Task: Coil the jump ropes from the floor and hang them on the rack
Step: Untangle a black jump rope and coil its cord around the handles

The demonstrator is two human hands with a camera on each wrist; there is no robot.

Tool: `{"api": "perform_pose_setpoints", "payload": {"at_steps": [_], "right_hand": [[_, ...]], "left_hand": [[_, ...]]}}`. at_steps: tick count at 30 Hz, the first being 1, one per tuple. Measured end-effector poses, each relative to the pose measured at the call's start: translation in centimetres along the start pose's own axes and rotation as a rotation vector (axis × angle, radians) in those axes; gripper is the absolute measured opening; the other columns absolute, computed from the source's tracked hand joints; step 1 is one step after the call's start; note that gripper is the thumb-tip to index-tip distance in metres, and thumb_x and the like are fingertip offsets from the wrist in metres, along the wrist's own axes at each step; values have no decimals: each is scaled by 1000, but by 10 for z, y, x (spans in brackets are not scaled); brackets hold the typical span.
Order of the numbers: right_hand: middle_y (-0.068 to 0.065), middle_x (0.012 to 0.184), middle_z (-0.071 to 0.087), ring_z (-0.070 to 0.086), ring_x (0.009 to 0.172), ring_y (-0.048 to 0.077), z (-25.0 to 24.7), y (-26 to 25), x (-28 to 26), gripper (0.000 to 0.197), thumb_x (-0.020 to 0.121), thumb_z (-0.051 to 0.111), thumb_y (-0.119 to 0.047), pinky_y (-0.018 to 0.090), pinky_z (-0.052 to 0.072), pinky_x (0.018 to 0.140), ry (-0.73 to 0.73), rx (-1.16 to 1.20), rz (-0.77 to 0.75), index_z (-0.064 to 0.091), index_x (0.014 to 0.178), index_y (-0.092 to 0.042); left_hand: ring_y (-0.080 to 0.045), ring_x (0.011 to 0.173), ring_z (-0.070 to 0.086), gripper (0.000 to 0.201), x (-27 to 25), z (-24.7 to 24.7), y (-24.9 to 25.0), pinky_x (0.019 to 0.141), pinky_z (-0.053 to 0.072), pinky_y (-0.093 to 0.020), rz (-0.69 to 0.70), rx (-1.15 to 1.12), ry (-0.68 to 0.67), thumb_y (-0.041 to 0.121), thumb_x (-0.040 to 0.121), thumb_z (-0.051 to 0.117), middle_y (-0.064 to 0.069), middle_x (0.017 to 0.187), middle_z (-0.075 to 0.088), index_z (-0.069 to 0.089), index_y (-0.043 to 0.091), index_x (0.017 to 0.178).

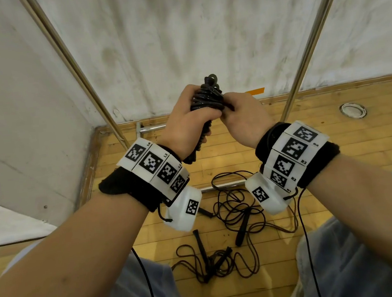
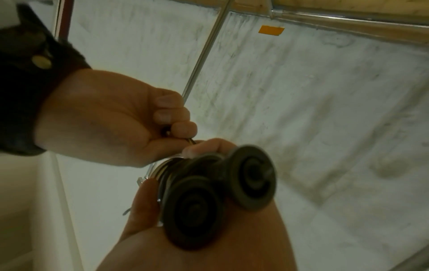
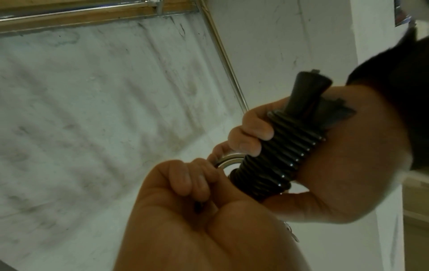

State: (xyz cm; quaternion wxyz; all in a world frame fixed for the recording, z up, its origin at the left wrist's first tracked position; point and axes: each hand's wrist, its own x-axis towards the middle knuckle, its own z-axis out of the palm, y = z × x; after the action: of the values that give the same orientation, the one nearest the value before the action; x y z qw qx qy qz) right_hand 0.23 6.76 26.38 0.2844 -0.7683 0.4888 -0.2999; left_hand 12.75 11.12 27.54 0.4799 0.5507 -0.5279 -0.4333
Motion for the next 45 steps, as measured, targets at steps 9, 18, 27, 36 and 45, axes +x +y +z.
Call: {"api": "perform_pose_setpoints", "payload": {"at_steps": [9,18,27,36,45], "right_hand": [[4,67,66,61,52,15,4,-10,-5,18,92,55,-21,31,53,55,74,124,3,68,86,-11],[8,89,66,60,84,24,4,-11,-11,25,97,37,-9,38,47,80,-90,-85,-139,61,97,-4],[11,82,71,69,65,11,-3,-9,-6,23,93,53,-15,44,56,73,49,234,35,72,87,-3],[12,70,71,69,70,27,-6,-9,-7,14,80,71,-24,45,58,72,24,345,107,74,72,-13],[-8,64,68,67,62,7,-5,-11,-8,20,87,57,-23,27,56,66,55,250,17,68,70,-23]], "left_hand": [[-24,72,57,26,12,1,-5,67,50,-41,18,139,255,17,89,57,-5,84,58,43,16,110],[-2,54,52,39,12,-7,-7,51,40,-17,-2,158,170,12,89,54,3,78,56,32,16,121],[10,63,55,43,6,-5,-6,53,38,-5,116,296,108,23,99,46,15,88,55,32,18,139],[26,66,51,77,2,-4,-11,54,38,1,190,382,2,14,80,69,19,88,51,24,9,142],[6,73,55,45,8,-6,-12,58,41,-4,191,444,90,28,94,55,18,87,53,40,13,133]]}}
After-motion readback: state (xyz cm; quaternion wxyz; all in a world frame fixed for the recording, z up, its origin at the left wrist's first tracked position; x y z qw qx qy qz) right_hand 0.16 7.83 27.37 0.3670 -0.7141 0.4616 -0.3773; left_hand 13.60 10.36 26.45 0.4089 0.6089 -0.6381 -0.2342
